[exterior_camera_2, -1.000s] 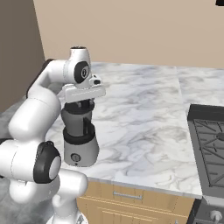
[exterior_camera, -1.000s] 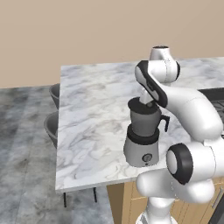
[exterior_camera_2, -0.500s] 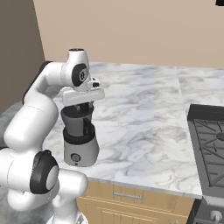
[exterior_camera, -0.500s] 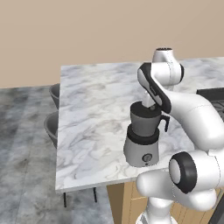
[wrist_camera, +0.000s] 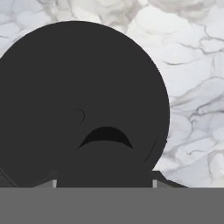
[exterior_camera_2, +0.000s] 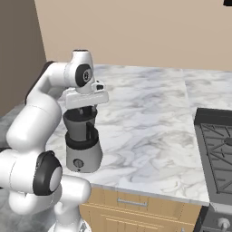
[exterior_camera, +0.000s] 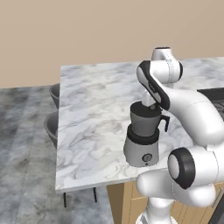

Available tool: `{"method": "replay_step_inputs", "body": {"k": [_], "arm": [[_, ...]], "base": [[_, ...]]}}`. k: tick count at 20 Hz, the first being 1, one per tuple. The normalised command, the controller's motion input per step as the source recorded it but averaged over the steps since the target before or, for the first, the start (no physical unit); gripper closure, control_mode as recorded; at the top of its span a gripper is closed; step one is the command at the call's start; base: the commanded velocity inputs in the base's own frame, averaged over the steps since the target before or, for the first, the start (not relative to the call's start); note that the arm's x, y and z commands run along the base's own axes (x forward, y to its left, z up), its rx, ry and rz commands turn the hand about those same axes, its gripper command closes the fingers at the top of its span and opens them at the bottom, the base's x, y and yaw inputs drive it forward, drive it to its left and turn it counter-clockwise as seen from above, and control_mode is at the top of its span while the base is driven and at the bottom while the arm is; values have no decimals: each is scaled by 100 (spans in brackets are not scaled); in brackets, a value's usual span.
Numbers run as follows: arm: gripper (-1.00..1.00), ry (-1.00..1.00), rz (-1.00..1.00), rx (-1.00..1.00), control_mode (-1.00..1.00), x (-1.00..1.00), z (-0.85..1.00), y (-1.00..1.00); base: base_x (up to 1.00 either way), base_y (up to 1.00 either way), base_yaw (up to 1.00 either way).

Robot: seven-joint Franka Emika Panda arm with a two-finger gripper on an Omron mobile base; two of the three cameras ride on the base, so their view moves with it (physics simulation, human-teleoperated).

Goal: Close the lid blender by securely placing the lid on top.

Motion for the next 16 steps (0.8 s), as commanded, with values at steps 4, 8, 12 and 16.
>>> {"method": "replay_step_inputs", "body": {"k": [4, 8, 12, 16], "arm": [[100, 4, 0, 0, -100, -17, 0, 0], [100, 0, 0, 0, -100, -40, 0, 0], [100, 4, 0, 0, -100, -6, 0, 3], [100, 2, 0, 0, -100, 1, 0, 1]], "base": [[0, 0, 0], [0, 0, 0], [0, 0, 0], [0, 0, 0]]}}
